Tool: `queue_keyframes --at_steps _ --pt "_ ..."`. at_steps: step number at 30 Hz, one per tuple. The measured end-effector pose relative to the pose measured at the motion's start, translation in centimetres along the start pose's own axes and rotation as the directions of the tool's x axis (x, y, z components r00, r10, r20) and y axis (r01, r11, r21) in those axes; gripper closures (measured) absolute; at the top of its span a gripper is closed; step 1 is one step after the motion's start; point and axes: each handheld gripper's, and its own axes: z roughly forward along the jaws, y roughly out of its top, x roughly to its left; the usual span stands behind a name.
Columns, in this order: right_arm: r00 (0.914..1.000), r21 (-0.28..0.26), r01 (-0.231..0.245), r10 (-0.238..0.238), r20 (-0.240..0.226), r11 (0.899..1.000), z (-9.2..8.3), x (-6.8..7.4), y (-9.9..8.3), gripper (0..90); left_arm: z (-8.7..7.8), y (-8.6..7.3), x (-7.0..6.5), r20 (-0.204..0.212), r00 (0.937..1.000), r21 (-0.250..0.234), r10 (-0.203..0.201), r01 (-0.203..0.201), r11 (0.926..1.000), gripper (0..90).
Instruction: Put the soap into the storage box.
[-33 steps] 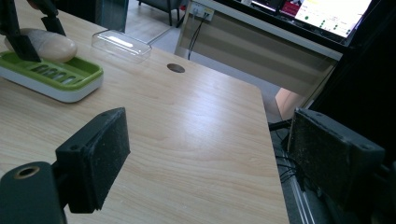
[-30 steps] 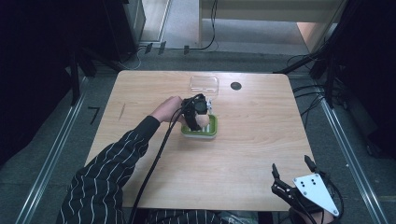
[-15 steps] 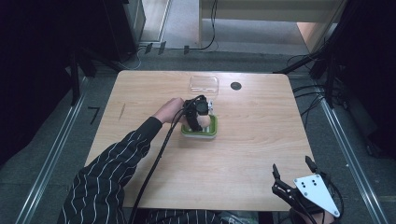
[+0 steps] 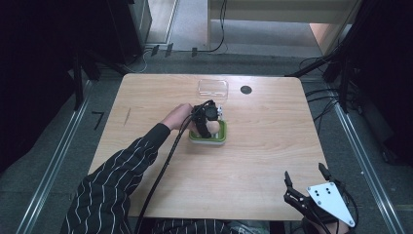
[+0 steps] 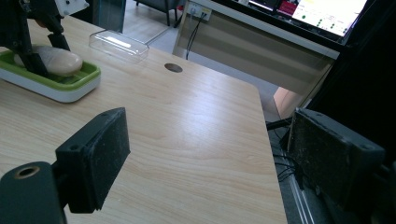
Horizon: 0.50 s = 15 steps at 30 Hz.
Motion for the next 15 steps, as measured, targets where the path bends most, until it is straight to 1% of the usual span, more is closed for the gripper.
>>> queue_keyframes --at_steps 4,5,8,11,15 --pt "1.0 0.0 0.003 -0.003 -0.002 1.0 0.0 0.0 0.01 13.4 0.24 0.05 0.04 0.003 0.9998 -0.001 -0.022 0.022 0.9998 33.6" --pt "1.0 0.0 0.001 -0.001 -0.001 1.0 -0.01 -0.01 0.01 13.5 0.22 0.07 0.06 -0.002 0.9998 0.005 -0.019 0.019 0.9998 33.5" --pt "1.0 -0.001 0.002 -0.002 -0.002 1.0 -0.01 -0.04 -0.01 13.4 0.24 0.07 0.07 -0.005 0.9996 0.009 -0.028 0.028 0.9996 33.5" --pt "1.0 -0.001 0.0 0.0 -0.001 1.0 0.01 0.0 0.0 13.5 0.3 0.05 0.05 0.002 0.9987 0.001 -0.051 0.051 0.9987 33.5" --pt "1.0 -0.001 0.001 -0.001 -0.002 1.0 0.02 -0.01 0.01 13.5 0.31 0.09 0.12 0.004 0.9972 0.005 -0.075 0.075 0.9972 33.5"
